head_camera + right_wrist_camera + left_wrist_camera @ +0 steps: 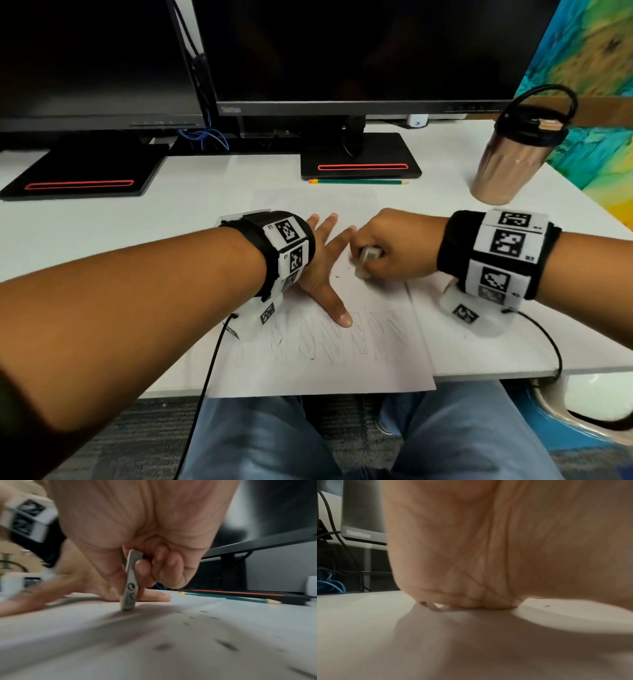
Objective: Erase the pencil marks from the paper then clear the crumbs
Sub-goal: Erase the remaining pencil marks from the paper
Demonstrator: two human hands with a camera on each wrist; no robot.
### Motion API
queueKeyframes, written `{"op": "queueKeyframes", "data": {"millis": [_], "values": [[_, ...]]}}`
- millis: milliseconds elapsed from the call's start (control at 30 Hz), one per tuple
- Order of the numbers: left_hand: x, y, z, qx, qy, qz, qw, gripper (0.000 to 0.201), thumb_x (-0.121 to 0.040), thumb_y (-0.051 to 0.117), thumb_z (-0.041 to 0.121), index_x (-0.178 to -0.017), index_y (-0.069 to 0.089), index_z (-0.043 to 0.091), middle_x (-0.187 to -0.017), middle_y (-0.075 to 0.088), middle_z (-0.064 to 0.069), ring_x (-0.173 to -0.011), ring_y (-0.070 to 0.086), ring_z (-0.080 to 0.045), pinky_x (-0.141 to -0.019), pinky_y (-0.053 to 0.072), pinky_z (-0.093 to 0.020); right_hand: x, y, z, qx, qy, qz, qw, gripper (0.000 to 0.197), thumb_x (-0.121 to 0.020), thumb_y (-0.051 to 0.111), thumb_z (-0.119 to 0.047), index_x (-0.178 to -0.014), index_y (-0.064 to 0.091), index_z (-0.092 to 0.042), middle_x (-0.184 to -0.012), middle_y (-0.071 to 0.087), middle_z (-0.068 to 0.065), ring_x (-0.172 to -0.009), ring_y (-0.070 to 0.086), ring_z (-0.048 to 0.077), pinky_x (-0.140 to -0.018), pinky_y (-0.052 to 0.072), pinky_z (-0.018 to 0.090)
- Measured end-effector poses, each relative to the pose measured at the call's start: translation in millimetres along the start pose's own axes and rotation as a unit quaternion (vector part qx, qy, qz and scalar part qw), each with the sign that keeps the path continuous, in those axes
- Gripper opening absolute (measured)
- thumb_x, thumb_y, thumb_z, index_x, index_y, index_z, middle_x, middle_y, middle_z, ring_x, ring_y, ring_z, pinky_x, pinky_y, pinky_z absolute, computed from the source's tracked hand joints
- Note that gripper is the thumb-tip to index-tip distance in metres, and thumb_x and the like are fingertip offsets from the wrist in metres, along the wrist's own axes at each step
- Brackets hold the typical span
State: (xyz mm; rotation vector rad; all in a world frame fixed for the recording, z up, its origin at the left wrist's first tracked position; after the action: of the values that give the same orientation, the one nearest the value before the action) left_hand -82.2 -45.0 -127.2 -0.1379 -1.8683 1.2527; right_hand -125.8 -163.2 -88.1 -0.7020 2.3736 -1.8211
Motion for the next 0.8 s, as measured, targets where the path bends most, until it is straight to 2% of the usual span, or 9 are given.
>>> {"op": "queueKeyframes", "data": {"millis": [67, 167, 233, 300, 400, 467, 567, 667, 800], "values": [[1.1, 0.6, 0.4, 0.001, -0.001, -0.001, 1.000, 0.147, -0.055, 0.067, 0.086, -0.149, -0.032, 0.032, -0.157, -0.038, -0.006, -0.148, -0.026, -0.033, -0.117, -0.001, -0.060, 2.9, 4.9, -6.9, -0.008, -0.014, -0.024, 1.000, 0.014, -0.084, 0.070, -0.027, -0.072, 0.062, -0.028, -0.075, 0.066, -0.011, -0.068, 0.059, 0.001, -0.065, 0.049, 0.022], [-0.9, 1.5, -0.1, 0.007, -0.001, -0.001, 1.000, 0.151, -0.051, 0.068, 0.087, -0.147, -0.035, 0.034, -0.157, -0.038, -0.006, -0.148, -0.026, -0.034, -0.117, -0.002, -0.062, 2.6, -5.7, 5.0, -0.003, 0.029, 0.012, 0.999, 0.008, -0.084, 0.069, -0.027, -0.077, 0.065, -0.026, -0.078, 0.067, -0.010, -0.074, 0.061, 0.009, -0.070, 0.052, 0.029], [-1.9, 1.3, -0.1, 0.006, -0.003, -0.001, 1.000, 0.151, -0.051, 0.069, 0.087, -0.147, -0.035, 0.033, -0.157, -0.038, -0.006, -0.148, -0.026, -0.034, -0.117, -0.002, -0.061, 3.5, -5.0, 4.6, 0.001, 0.021, 0.020, 1.000, 0.015, -0.085, 0.067, -0.025, -0.072, 0.061, -0.029, -0.072, 0.062, -0.015, -0.069, 0.058, 0.005, -0.065, 0.047, 0.025], [0.2, 0.9, 0.2, -0.002, -0.004, -0.003, 1.000, 0.149, -0.053, 0.068, 0.086, -0.148, -0.033, 0.032, -0.157, -0.038, -0.006, -0.148, -0.026, -0.034, -0.117, 0.000, -0.061, 5.3, 2.1, -4.7, -0.001, -0.006, -0.009, 1.000, 0.015, -0.084, 0.068, -0.026, -0.072, 0.061, -0.030, -0.071, 0.061, -0.016, -0.068, 0.058, 0.001, -0.063, 0.046, 0.021], [1.7, 0.0, 0.6, -0.002, -0.005, -0.001, 1.000, 0.149, -0.054, 0.068, 0.086, -0.148, -0.034, 0.032, -0.158, -0.037, -0.005, -0.148, -0.025, -0.033, -0.117, 0.001, -0.061, 6.5, -1.6, 1.8, -0.006, 0.022, 0.005, 1.000, 0.007, -0.083, 0.070, -0.028, -0.084, 0.071, -0.021, -0.079, 0.068, -0.013, -0.076, 0.063, 0.005, -0.072, 0.053, 0.027], [-0.5, -0.4, -0.5, -0.004, -0.006, 0.000, 1.000, 0.149, -0.053, 0.067, 0.087, -0.148, -0.034, 0.032, -0.158, -0.037, -0.005, -0.149, -0.024, -0.033, -0.117, 0.002, -0.061, 7.6, -3.4, 4.3, 0.004, 0.027, 0.027, 0.999, 0.004, -0.084, 0.068, -0.027, -0.082, 0.070, -0.025, -0.079, 0.068, -0.012, -0.077, 0.064, 0.010, -0.073, 0.054, 0.030], [-1.9, -0.1, -1.1, -0.012, -0.006, -0.002, 1.000, 0.150, -0.051, 0.066, 0.089, -0.147, -0.035, 0.032, -0.158, -0.037, -0.005, -0.149, -0.024, -0.033, -0.117, 0.003, -0.061, 12.8, 5.8, -6.8, -0.009, -0.008, 0.000, 1.000, 0.011, -0.084, 0.068, -0.026, -0.074, 0.066, -0.029, -0.070, 0.062, -0.020, -0.068, 0.060, 0.002, -0.067, 0.052, 0.027], [-2.9, 0.7, -1.6, -0.004, -0.007, -0.006, 1.000, 0.151, -0.051, 0.066, 0.089, -0.148, -0.035, 0.033, -0.158, -0.037, -0.004, -0.148, -0.025, -0.032, -0.117, 0.000, -0.062, 16.6, 0.8, 5.5, 0.001, 0.039, 0.017, 0.999, 0.007, -0.083, 0.069, -0.031, -0.083, 0.072, -0.025, -0.076, 0.068, -0.016, -0.074, 0.062, 0.004, -0.073, 0.054, 0.030], [-2.5, -2.4, -3.2, 0.014, -0.004, -0.003, 1.000, 0.150, -0.051, 0.066, 0.090, -0.148, -0.034, 0.033, -0.158, -0.038, -0.003, -0.148, -0.026, -0.032, -0.117, -0.001, -0.061, 22.8, -9.1, 22.0, 0.052, 0.078, 0.054, 0.994, 0.014, -0.087, 0.064, -0.025, -0.096, 0.074, -0.025, -0.088, 0.072, -0.012, -0.085, 0.064, 0.010, -0.081, 0.052, 0.028]]}}
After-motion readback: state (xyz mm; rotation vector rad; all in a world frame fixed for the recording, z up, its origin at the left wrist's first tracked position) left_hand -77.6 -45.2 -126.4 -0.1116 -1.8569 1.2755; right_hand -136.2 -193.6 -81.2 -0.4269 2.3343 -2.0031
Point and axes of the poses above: each hand's wrist, its own x-axis away from the middle knuckle, its own y-axis out of the palm, z = x × y, the point moved 4 cm from there along -x, towards the middle knuckle
